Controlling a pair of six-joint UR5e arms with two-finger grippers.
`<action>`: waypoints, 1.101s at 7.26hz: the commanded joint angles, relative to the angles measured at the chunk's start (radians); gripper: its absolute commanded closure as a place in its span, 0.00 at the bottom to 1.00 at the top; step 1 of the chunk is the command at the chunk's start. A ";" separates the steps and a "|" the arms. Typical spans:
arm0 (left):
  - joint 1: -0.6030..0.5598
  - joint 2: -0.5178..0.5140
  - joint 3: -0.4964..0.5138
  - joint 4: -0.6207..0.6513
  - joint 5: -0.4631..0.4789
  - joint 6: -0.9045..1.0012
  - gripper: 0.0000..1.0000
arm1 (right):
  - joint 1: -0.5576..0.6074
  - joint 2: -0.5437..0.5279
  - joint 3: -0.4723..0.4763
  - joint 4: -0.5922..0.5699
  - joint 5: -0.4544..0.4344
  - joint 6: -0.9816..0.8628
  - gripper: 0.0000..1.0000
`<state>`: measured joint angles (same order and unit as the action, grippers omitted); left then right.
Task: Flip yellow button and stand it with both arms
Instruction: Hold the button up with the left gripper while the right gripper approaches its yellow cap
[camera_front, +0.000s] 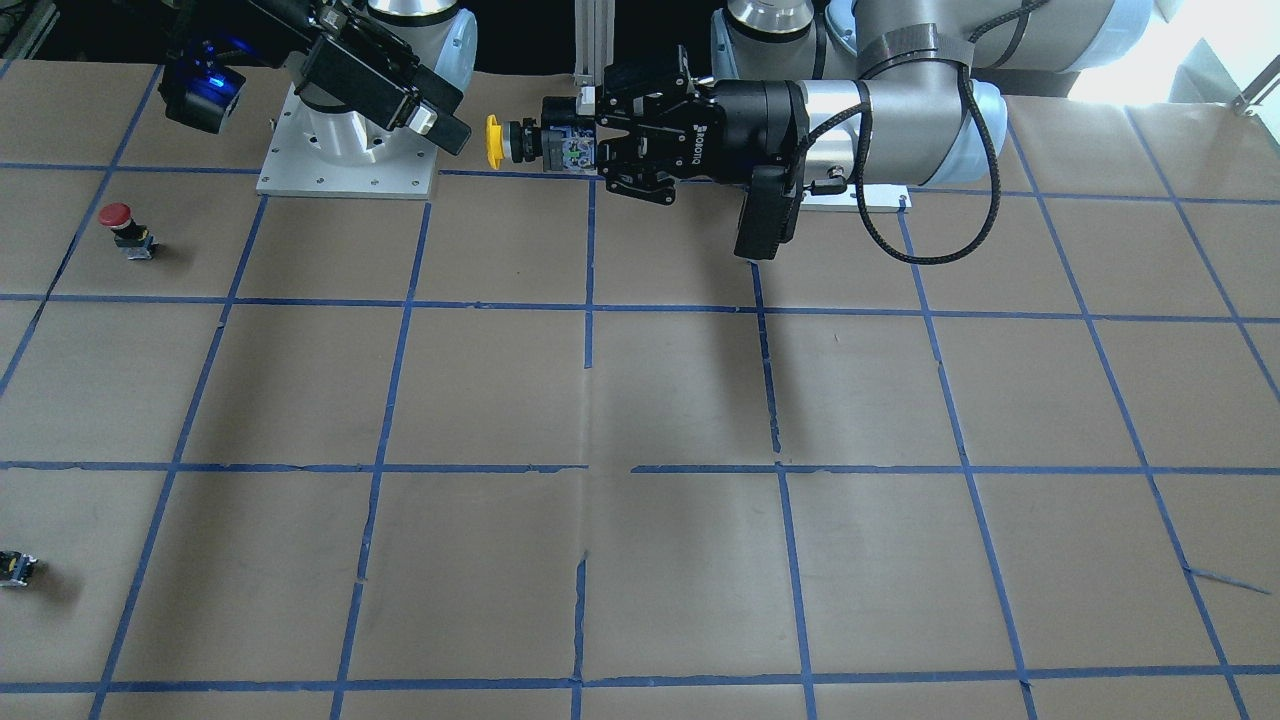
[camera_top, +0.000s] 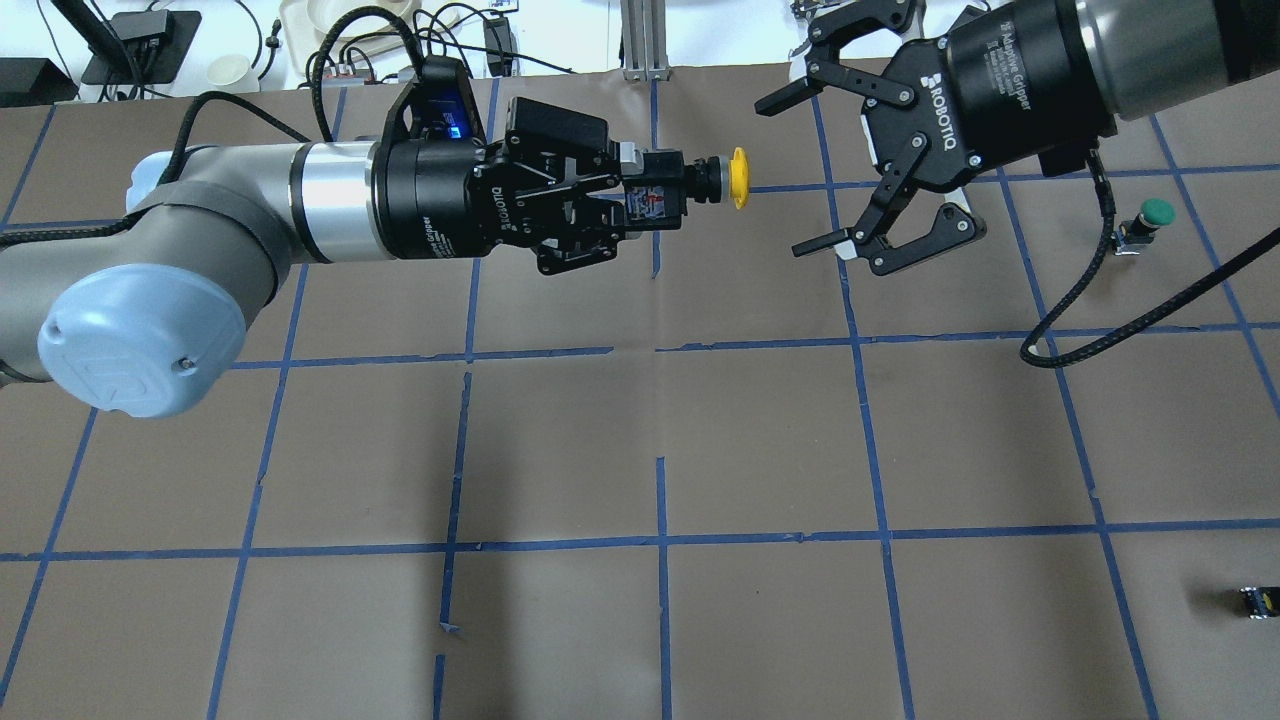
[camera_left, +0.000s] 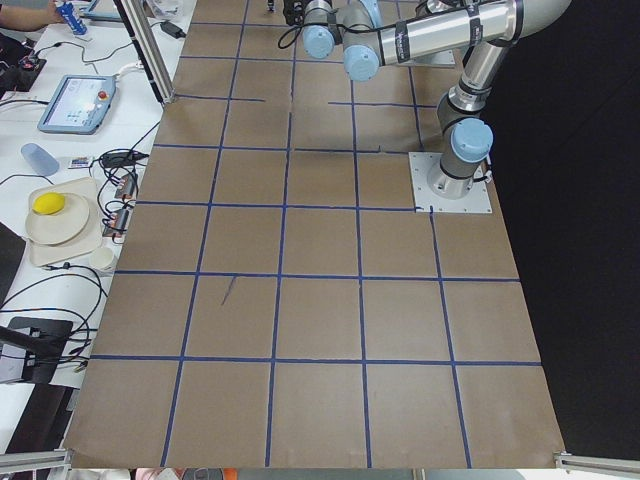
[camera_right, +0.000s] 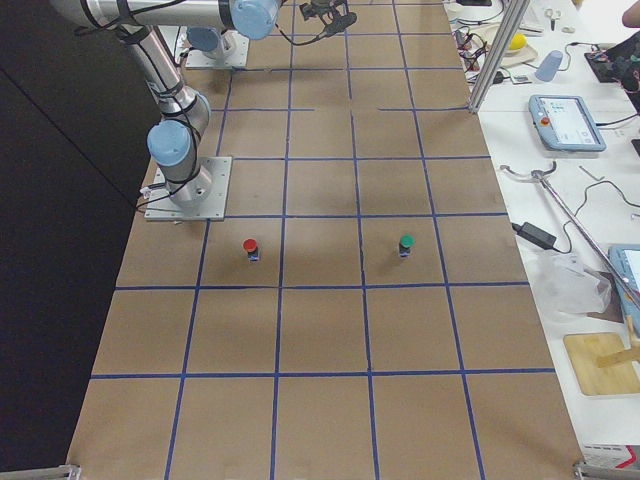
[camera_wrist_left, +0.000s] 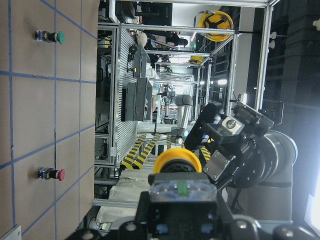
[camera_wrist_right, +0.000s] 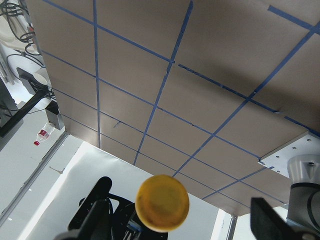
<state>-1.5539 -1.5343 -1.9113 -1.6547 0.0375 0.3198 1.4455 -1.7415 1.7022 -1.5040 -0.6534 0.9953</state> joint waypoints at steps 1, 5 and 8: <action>0.000 0.006 0.002 0.001 -0.002 -0.002 0.98 | 0.024 0.019 0.000 -0.040 0.012 0.000 0.02; 0.000 0.005 0.003 0.003 -0.002 -0.002 0.98 | 0.065 0.030 -0.001 -0.055 0.014 0.002 0.05; 0.000 0.006 0.003 0.003 -0.004 -0.002 0.98 | 0.067 0.033 -0.001 -0.051 0.017 0.008 0.50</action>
<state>-1.5539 -1.5280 -1.9083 -1.6510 0.0339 0.3175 1.5117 -1.7101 1.7012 -1.5552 -0.6369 1.0030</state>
